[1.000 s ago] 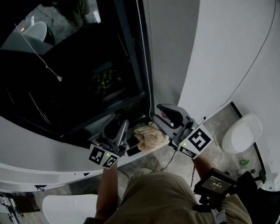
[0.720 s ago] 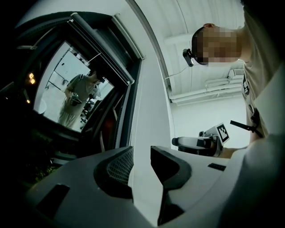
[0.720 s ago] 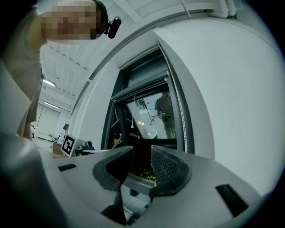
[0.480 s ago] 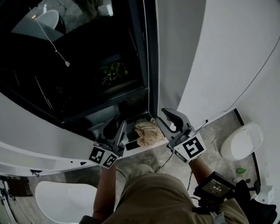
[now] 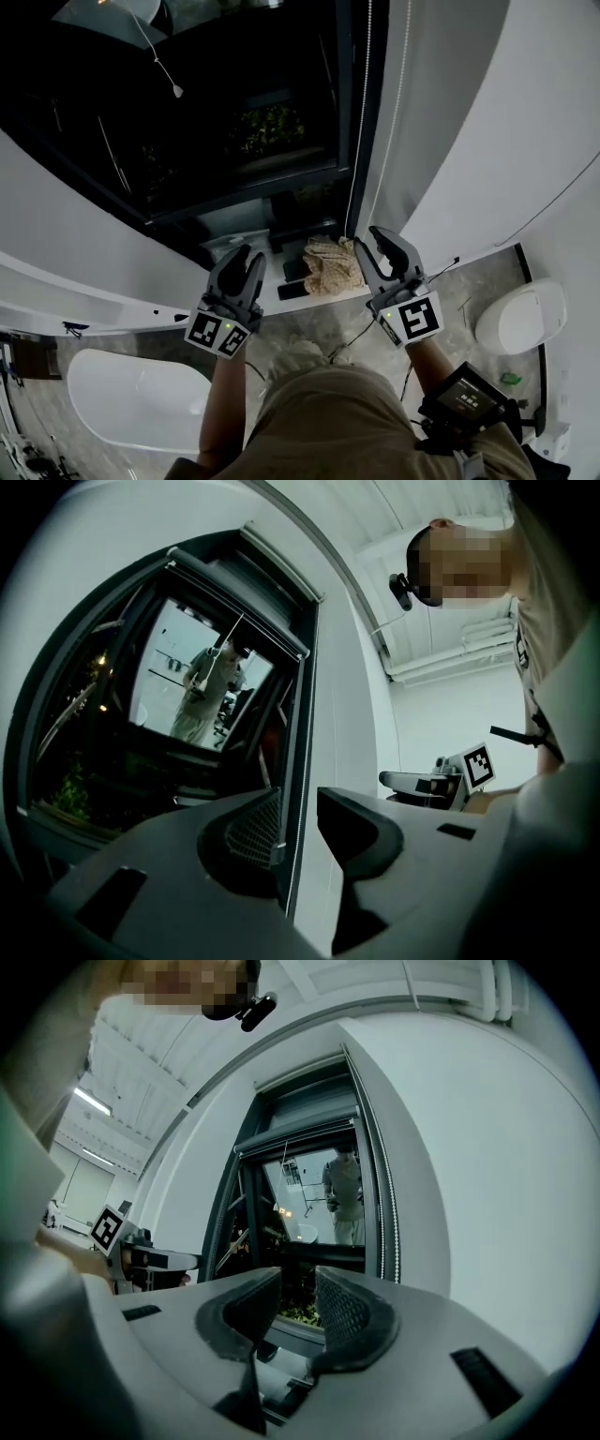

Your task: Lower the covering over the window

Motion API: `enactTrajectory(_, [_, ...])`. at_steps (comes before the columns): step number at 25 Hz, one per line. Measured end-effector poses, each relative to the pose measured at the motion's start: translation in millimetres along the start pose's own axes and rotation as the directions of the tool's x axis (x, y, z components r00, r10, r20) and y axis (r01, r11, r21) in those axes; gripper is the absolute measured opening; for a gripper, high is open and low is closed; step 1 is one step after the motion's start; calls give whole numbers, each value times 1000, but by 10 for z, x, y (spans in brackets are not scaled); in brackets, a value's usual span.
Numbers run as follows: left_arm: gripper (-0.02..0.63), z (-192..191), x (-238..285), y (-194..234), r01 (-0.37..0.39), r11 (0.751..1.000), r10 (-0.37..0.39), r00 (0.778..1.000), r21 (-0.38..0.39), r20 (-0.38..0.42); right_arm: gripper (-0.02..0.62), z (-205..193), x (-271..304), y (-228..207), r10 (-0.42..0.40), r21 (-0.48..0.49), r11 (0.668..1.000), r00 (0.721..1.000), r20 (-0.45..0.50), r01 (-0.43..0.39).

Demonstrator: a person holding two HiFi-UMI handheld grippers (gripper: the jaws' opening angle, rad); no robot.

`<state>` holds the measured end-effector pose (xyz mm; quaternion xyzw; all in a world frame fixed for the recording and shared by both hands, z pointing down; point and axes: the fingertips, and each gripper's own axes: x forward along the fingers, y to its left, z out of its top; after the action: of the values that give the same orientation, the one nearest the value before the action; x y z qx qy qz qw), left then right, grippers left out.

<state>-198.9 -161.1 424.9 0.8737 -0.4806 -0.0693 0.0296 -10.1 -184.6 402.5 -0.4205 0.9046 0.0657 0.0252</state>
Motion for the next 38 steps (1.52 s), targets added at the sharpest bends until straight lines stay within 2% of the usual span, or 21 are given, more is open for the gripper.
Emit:
enactTrajectory(5, [114, 9, -292, 208, -26, 1000, 26, 1000, -3, -1, 110, 6, 83, 335, 3, -23, 1000, 1000, -11, -4])
enactTrajectory(10, [114, 103, -554, 471, -50, 998, 50, 999, 26, 9, 110, 2, 248, 635, 15, -52, 999, 1000, -20, -16])
enactTrajectory(15, [114, 58, -759, 796, -70, 997, 70, 998, 21, -5, 110, -68, 428, 802, -1, -56, 998, 999, -35, 0])
enactTrajectory(19, [114, 45, -848, 1016, -76, 997, 76, 997, 17, -14, 110, -125, 571, 907, -13, -50, 999, 996, -85, 9])
enactTrajectory(22, [114, 1, -890, 1129, -71, 997, 71, 997, 11, -20, 110, -138, 685, 980, -12, -60, 998, 999, -53, 8])
enactTrajectory(38, [114, -219, -1263, 1602, -60, 998, 59, 997, -16, -45, 110, -313, 1005, 1345, -48, -54, 998, 996, -70, 44])
